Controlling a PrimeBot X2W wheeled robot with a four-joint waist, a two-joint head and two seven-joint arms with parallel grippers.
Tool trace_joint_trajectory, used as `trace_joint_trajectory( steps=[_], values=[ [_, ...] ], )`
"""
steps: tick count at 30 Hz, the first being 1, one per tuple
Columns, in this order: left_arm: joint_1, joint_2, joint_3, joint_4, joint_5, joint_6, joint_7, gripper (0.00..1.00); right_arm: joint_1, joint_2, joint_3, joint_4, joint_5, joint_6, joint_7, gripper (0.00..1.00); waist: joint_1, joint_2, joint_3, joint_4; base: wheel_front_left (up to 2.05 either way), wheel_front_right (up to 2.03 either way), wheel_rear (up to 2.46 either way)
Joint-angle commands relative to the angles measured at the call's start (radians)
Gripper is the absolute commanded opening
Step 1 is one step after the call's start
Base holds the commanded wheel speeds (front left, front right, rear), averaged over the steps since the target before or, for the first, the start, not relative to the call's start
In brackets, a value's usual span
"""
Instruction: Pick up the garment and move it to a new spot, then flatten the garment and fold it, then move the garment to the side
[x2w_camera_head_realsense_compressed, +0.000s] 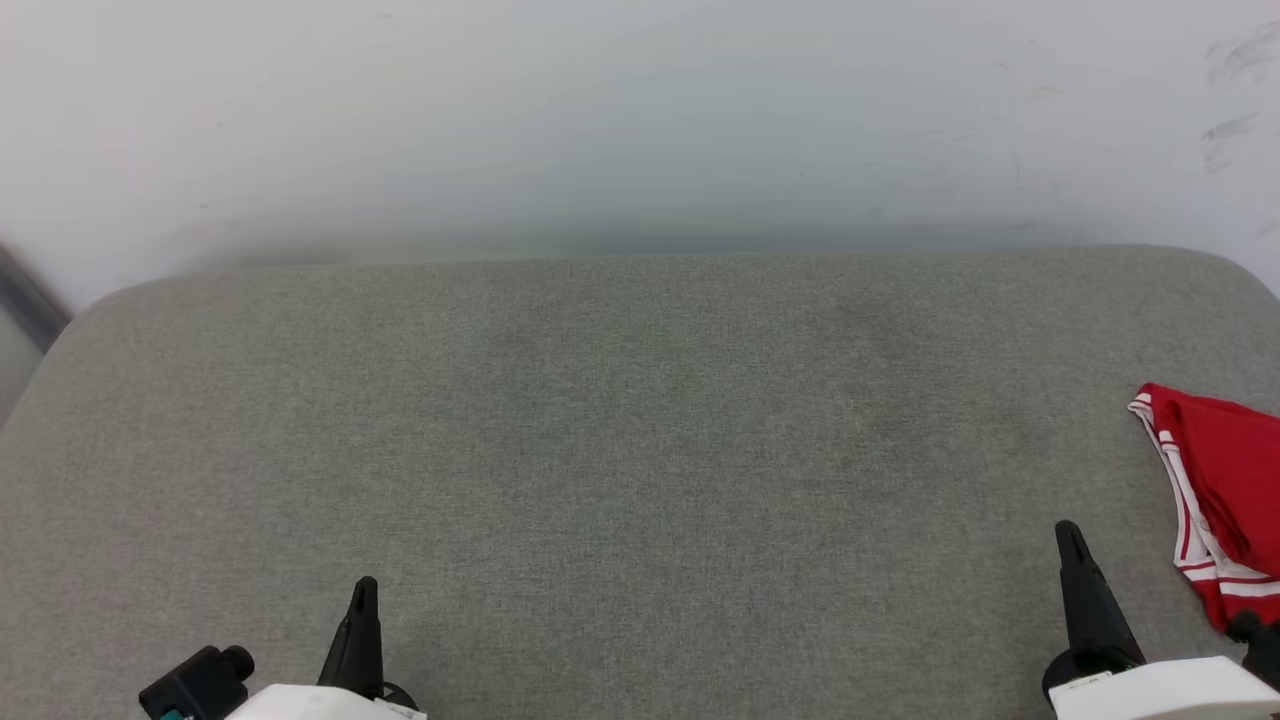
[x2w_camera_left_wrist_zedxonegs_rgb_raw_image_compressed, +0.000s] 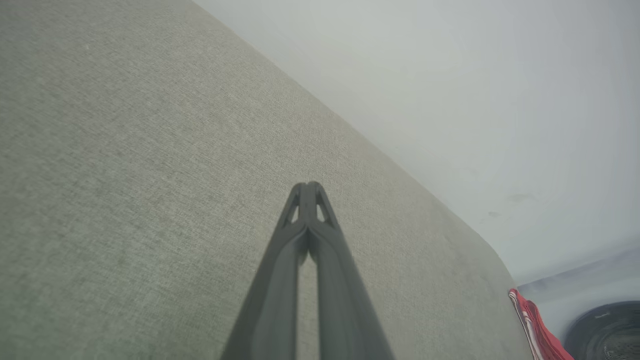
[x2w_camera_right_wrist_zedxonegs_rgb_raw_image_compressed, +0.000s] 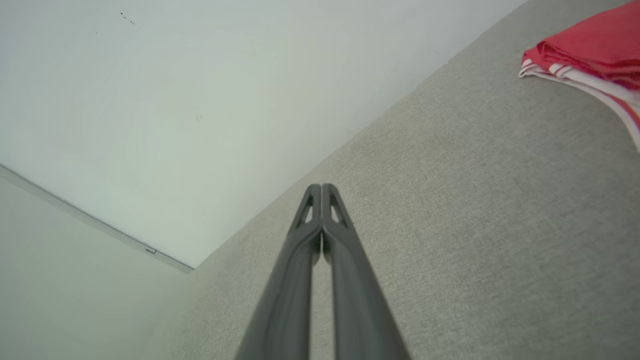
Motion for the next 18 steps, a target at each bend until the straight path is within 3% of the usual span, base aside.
trace_joint_trajectory(
  steps=[1, 18],
  values=[
    [-0.029, 0.006, 0.006, -0.004, -0.038, -0.010, 0.006, 0.00, -0.034, -0.010, -0.002, -0.005, 0.037, 0.000, 0.006, 0.00, 0.0000, 0.0000, 0.000, 0.000, 0.00, 0.00, 0.00],
    [-0.087, 0.009, 0.031, 0.039, -0.287, -0.052, 0.061, 0.00, -0.080, -0.012, -0.014, 0.032, 0.274, 0.000, 0.062, 0.00, 0.0000, 0.0000, 0.003, -0.006, 0.00, 0.00, 0.00]
  ],
)
